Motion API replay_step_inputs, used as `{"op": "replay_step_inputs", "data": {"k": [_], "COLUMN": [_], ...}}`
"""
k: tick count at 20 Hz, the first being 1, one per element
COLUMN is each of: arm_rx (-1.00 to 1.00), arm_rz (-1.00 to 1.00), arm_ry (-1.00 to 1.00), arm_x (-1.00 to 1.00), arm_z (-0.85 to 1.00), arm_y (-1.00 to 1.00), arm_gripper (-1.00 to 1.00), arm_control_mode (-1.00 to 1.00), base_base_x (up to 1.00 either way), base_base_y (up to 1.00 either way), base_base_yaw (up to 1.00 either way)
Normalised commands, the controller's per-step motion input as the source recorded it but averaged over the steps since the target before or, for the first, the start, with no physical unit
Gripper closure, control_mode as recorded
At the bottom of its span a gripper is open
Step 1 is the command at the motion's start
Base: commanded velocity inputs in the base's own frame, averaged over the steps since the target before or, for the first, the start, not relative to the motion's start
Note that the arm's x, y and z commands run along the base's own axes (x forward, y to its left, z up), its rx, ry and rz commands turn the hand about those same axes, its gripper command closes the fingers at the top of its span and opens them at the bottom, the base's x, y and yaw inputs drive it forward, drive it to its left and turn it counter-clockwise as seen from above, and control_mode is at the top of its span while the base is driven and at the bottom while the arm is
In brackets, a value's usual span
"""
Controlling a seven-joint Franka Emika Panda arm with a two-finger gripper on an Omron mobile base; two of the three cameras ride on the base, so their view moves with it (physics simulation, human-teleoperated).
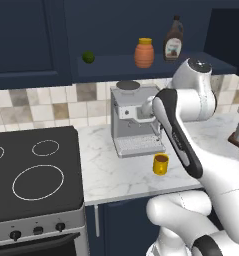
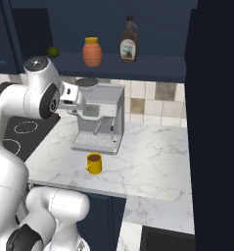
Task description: Pick the syrup bottle and honey bottle from the cabinet and place them next to the mug.
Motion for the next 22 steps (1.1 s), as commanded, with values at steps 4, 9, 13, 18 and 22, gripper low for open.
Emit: {"op": "replay_step_inputs", "data": {"k": [4,9,13,18,22], "arm_rx": [0.00,0.00,0.00,0.00,0.00], "arm_rz": [0.00,-0.03,-0.05,-0.03,-0.02], "arm_ry": [-0.20,-0.20,-0.16,-0.17,-0.12], "arm_x": [0.00,0.04,0.19,0.13,0.21], "arm_z": [0.54,0.61,0.72,0.75,0.61], "arm_y": [0.00,-0.03,-0.18,-0.27,-0.28], "arm_gripper": [-1.00,-1.00,-1.00,-1.00,-1.00], "arm_control_mode": [-1.00,-1.00,-1.00,-1.00,-1.00], "base_base_x": [0.00,0.00,0.00,0.00,0.00], "base_base_y": [0.00,0.00,0.00,0.00,0.00], "base_base_yaw": [0.00,0.00,0.00,0.00,0.00]}}
